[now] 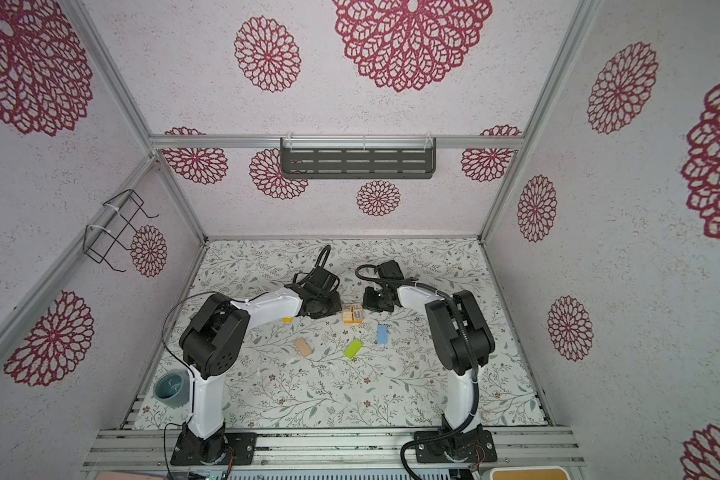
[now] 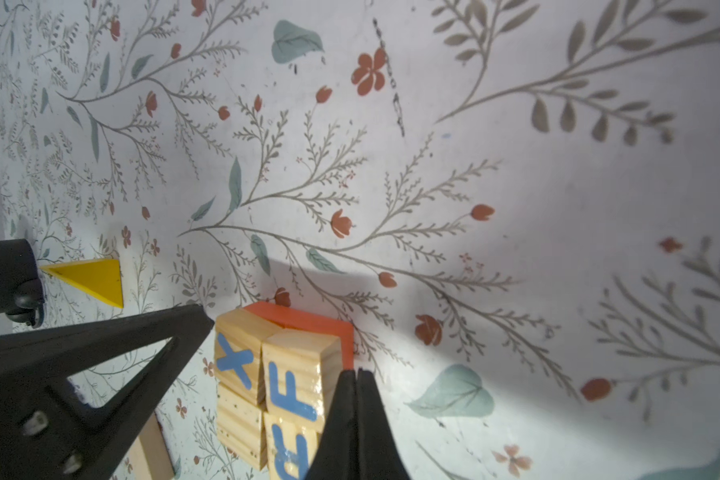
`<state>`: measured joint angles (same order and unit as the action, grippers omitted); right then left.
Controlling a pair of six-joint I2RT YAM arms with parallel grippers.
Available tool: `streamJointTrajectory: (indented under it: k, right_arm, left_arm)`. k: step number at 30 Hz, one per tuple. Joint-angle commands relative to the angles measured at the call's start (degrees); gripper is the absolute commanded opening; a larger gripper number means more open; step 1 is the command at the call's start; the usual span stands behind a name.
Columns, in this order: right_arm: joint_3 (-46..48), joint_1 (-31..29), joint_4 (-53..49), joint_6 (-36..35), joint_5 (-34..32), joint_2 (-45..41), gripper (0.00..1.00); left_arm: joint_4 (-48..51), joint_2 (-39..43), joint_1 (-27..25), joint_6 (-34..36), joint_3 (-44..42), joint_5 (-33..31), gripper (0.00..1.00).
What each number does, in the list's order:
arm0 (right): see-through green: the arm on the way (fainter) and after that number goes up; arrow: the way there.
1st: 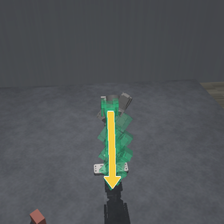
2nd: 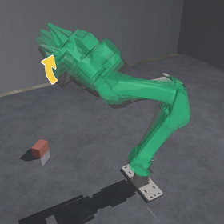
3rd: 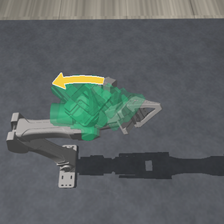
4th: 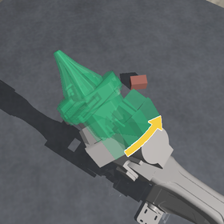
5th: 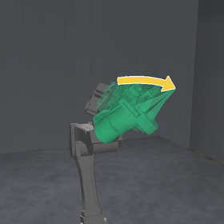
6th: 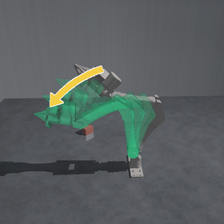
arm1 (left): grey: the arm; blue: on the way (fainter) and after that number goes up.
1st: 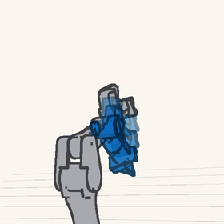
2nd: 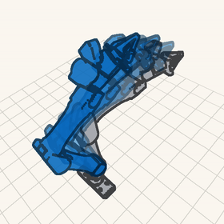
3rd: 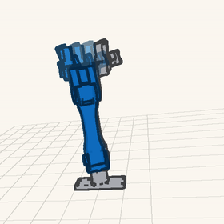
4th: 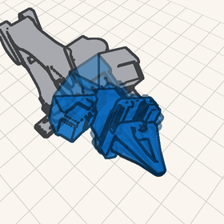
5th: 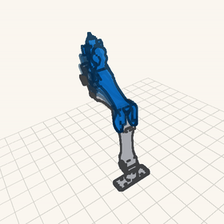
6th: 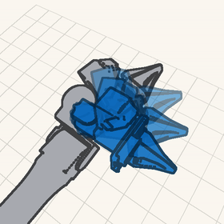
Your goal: Build the wood block tower
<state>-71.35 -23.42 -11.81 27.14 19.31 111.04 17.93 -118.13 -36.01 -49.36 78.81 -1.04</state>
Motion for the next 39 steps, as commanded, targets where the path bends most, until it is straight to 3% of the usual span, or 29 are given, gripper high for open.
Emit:
streamJointTrajectory:
  k: [1, 22, 39]
  right_arm:
    - [-1.77, 0.25, 0.58, 0.86, 1.49, 0.09, 0.03]
    - [-1.33, -0.93, -0.08, 0.55, 2.16, -0.44, 0.04]
    - [-1.42, 0.07, -2.82, -0.37, -2.3, -3.5, 0.08]
  left_arm:
    - [-1.29, -1.03, -0.99, -0.71, 1.13, 0.4, 0.0]
    - [-1.14, -1.96, -2.13, -1.26, 2.93, 1.04, 0.0]
    - [1.76, 1.78, -1.5, 0.78, 1.56, -2.56, 0.0]
